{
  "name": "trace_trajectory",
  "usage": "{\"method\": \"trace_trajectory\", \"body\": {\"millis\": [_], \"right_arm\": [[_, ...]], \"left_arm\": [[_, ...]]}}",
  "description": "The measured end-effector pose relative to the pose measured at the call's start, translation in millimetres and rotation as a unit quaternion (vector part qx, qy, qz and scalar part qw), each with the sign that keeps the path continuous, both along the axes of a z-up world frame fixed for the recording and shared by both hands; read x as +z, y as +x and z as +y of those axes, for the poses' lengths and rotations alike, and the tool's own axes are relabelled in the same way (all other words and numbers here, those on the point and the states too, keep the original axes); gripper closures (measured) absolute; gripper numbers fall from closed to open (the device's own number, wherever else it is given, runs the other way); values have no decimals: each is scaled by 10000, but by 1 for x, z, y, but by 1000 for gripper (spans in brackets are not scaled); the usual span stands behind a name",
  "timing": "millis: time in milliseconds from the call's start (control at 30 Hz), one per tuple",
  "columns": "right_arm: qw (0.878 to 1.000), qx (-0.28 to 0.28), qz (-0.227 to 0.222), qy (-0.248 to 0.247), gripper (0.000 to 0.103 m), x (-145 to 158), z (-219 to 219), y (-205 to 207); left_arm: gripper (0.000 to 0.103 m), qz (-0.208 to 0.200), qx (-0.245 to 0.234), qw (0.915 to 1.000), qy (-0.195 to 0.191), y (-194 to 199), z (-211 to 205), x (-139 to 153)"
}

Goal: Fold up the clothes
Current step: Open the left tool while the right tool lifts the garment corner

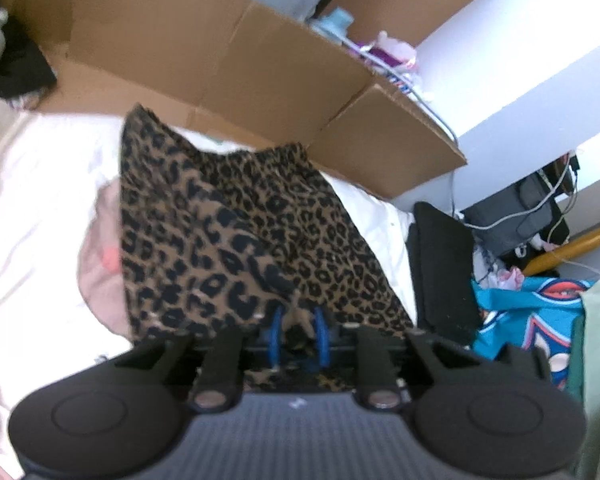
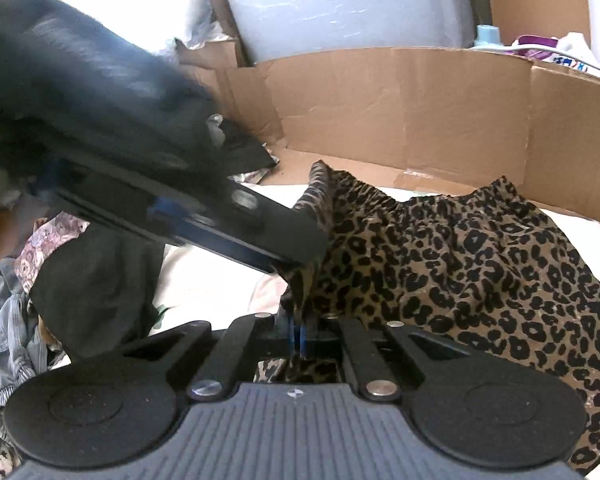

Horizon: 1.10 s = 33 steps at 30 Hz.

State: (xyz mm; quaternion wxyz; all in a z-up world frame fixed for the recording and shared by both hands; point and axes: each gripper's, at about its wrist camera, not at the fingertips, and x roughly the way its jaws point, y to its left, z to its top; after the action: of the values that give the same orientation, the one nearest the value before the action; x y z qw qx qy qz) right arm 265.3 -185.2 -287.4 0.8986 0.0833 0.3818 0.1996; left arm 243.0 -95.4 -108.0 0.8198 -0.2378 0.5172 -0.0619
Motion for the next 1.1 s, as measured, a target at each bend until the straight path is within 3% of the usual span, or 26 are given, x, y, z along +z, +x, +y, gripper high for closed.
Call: {"method": "trace_trajectory", "body": {"millis": [100, 367, 600, 900, 1100], "right_arm": [[9999, -75, -29, 84, 102, 5, -9, -2], [9972, -589, 59, 447, 103, 13, -50, -1], [9965, -716, 98, 427, 103, 6, -82, 0], [9916, -1165, 169, 527, 103, -10, -131, 0], [9826, -1736, 403, 520, 103, -35, -158, -1]], "left_arm": [[64, -164, 55, 9997, 191, -10, 1, 4], [64, -143, 342, 9982, 477, -22, 16, -10], [63, 174, 298, 9956, 871, -21, 32, -54], [62, 629, 355, 9931, 924, -23, 33, -106], [59, 831, -53, 9899, 1150, -25, 27, -132]]}}
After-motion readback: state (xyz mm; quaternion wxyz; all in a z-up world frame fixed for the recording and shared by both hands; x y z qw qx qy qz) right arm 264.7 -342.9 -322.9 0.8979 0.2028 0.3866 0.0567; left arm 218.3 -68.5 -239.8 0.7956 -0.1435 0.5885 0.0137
